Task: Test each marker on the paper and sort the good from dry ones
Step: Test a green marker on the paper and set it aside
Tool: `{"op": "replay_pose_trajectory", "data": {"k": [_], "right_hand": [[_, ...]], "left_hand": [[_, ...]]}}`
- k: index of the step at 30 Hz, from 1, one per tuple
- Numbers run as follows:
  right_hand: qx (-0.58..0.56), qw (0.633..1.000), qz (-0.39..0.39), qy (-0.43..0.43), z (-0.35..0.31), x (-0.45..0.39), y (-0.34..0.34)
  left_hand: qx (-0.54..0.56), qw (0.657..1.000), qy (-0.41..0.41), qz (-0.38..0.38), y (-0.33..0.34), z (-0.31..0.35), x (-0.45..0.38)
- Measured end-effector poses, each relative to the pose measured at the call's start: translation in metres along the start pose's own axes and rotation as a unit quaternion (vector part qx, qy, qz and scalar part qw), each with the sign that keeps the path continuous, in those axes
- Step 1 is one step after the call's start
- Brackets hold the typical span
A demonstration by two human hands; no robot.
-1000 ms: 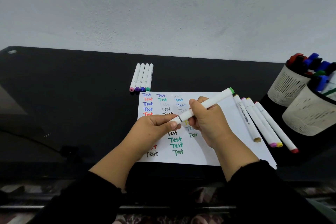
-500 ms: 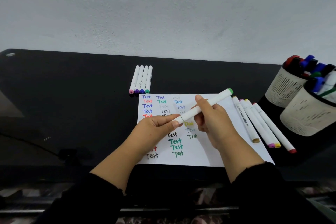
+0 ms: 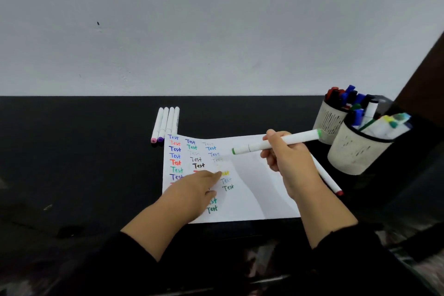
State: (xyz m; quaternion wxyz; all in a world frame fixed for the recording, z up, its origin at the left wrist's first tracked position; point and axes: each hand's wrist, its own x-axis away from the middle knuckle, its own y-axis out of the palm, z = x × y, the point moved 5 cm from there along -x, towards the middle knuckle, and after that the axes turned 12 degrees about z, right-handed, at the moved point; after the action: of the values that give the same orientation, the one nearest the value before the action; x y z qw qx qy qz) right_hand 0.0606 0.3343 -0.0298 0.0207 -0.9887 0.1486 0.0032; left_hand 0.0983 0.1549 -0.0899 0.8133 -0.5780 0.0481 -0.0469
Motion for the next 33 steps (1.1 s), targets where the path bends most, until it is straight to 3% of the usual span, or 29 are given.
{"op": "replay_pose_trajectory", "data": {"k": [5, 16, 22, 33], "right_hand": [[0.019, 1.0, 0.019, -0.014, -0.009, 0.006, -0.031], [0.038, 0.981, 0.148, -0.115, -0.052, -0.017, -0.123], [0.103, 0.959, 0.21, -0.163, -0.062, -0.03, -0.171], [0.24, 0.944, 0.175, -0.144, -0.049, -0.061, -0.173]], "left_hand": [[-0.064, 0.997, 0.001, -0.04, -0.003, 0.006, -0.004], [-0.015, 0.995, 0.089, 0.046, 0.005, 0.074, -0.025], [-0.022, 0.992, 0.119, 0.041, 0.027, 0.123, -0.06], [-0.038, 0.991, 0.129, 0.024, 0.058, 0.121, -0.072]]}}
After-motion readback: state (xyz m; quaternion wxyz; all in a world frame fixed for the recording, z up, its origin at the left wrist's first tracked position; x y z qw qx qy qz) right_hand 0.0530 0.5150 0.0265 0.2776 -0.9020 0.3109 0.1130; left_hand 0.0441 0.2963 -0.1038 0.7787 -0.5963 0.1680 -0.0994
